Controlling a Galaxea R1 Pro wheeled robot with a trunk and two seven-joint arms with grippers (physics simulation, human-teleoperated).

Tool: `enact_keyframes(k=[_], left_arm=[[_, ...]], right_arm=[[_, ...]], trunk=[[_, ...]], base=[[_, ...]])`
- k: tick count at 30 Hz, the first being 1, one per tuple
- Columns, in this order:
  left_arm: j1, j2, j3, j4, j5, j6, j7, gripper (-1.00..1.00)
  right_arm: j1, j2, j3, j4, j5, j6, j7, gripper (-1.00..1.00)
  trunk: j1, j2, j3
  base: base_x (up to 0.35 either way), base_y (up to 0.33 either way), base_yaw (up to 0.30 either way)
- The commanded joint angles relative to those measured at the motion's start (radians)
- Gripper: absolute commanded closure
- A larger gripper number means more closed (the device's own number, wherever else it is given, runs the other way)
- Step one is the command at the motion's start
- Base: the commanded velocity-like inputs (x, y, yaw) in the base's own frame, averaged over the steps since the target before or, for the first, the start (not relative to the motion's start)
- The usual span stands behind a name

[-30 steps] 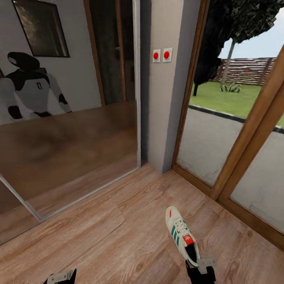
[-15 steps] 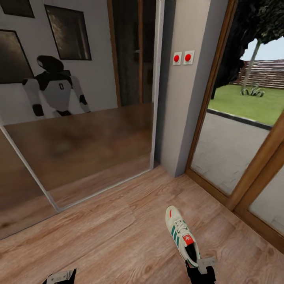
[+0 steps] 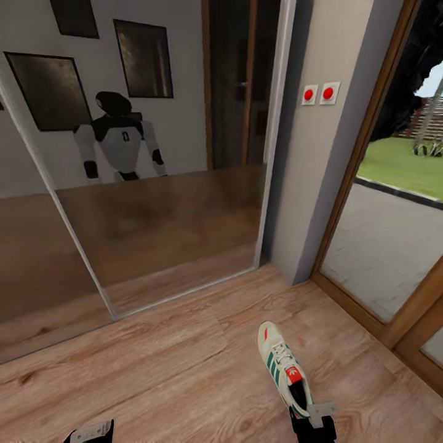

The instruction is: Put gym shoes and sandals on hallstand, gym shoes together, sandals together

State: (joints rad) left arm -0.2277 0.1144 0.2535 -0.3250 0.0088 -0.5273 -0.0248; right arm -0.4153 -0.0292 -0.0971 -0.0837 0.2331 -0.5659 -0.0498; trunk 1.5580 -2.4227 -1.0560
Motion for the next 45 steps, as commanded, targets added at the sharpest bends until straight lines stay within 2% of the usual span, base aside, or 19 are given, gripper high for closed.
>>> enact_keyframes(k=[1,8,27,45], left_arm=[[-0.001,0.000,0.003,0.001,0.001,-0.003,-0.002,-1.00],[-0.001,-0.002,0.001,0.001,0.000,-0.003,-0.001,-1.00],[-0.001,-0.002,0.003,0.002,0.002,-0.005,0.000,-1.00],[-0.001,-0.001,0.004,0.001,0.003,-0.005,0.000,-1.00]], right_arm=[[0.000,0.000,-0.008,0.001,0.011,-0.003,-0.004,1.00],[0.000,0.000,-0.007,0.001,0.011,-0.003,-0.004,1.00],[0.000,0.000,-0.007,0.002,0.011,-0.003,-0.004,1.00],[0.000,0.001,-0.007,0.002,0.011,-0.003,-0.004,1.00]], trunk=[[0.000,0.000,0.000],[0.000,0.000,0.006],[0.000,0.000,0.020],[0.000,0.000,0.031]], base=[[0.000,0.000,0.249],[-0.015,-0.024,0.249],[-0.147,-0.210,0.249],[-0.018,-0.013,0.254]])
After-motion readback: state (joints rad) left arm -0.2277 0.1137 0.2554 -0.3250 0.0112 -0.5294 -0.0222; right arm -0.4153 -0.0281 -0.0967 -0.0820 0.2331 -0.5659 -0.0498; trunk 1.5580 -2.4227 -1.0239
